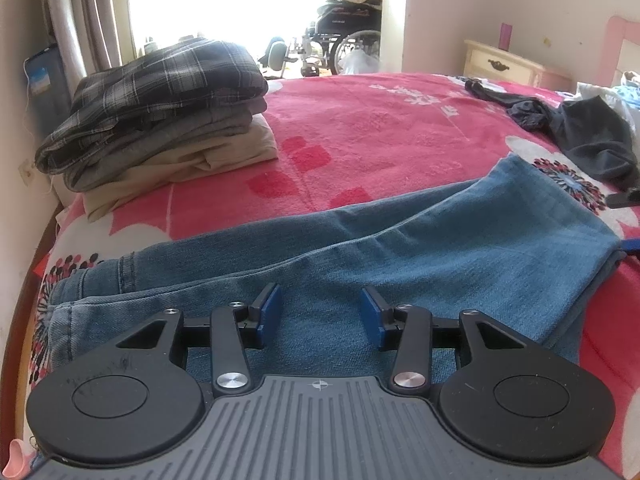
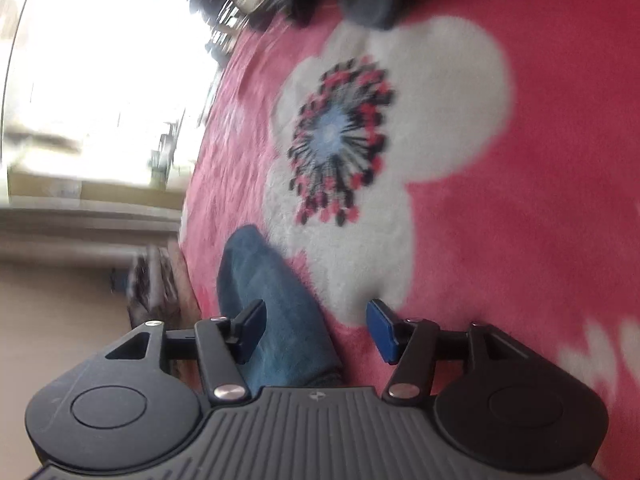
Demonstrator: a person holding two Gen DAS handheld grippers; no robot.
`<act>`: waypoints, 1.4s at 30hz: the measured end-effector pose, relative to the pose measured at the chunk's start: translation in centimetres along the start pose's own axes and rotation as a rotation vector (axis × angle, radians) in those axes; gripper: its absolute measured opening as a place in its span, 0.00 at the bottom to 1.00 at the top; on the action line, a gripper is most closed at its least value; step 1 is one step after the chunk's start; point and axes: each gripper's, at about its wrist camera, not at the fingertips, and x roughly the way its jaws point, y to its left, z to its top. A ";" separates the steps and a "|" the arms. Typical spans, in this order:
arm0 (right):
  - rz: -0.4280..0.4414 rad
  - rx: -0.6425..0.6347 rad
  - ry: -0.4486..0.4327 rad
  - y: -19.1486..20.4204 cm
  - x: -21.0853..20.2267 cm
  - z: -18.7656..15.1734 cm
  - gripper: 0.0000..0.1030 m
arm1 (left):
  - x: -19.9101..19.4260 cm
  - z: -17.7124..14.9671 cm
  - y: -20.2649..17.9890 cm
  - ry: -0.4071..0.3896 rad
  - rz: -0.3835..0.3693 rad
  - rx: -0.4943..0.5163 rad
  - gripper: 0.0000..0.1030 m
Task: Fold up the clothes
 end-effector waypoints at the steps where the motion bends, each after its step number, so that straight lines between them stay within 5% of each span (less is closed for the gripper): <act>1: 0.008 -0.020 0.022 0.3 0.5 0.2 0.61 | 0.0 0.0 0.0 -0.001 -0.001 -0.001 0.43; 7: 0.074 -0.113 0.254 2.1 4.2 1.2 0.60 | 0.1 -0.1 0.0 -0.005 -0.002 0.005 0.43; 11: 0.095 -0.153 0.332 3.1 6.9 2.4 0.59 | 0.1 -0.1 0.1 -0.007 -0.004 0.005 0.43; 14: 0.107 -0.179 0.384 3.7 8.7 3.3 0.48 | 0.1 -0.2 0.1 -0.010 -0.005 0.008 0.43; 15: 0.098 -0.202 0.390 4.0 8.9 3.4 0.32 | 0.1 -0.2 0.1 -0.010 -0.005 0.010 0.43; 16: 0.082 -0.232 0.388 4.3 9.0 3.2 0.27 | 0.1 -0.2 0.1 -0.011 -0.006 0.012 0.43; 21: 0.136 -0.263 0.343 6.7 7.1 2.4 0.15 | 0.1 -0.3 0.1 -0.017 -0.012 0.029 0.43; 28: 0.162 -0.343 0.319 12.0 4.3 1.6 0.14 | -1.6 0.2 -0.1 -0.065 0.011 0.020 0.43; 32: 0.178 -0.385 0.333 14.2 3.2 1.1 0.14 | -3.1 0.4 -1.2 -0.119 -0.041 0.084 0.43; 35: 0.203 -0.408 0.343 15.7 2.6 0.6 0.14 | -1.0 -0.3 -2.4 -0.031 -0.024 0.165 0.44; 42: 0.276 -0.506 0.388 21.2 2.4 -2.9 0.14 | -1.1 -0.5 -1.1 -0.053 -0.053 0.045 0.44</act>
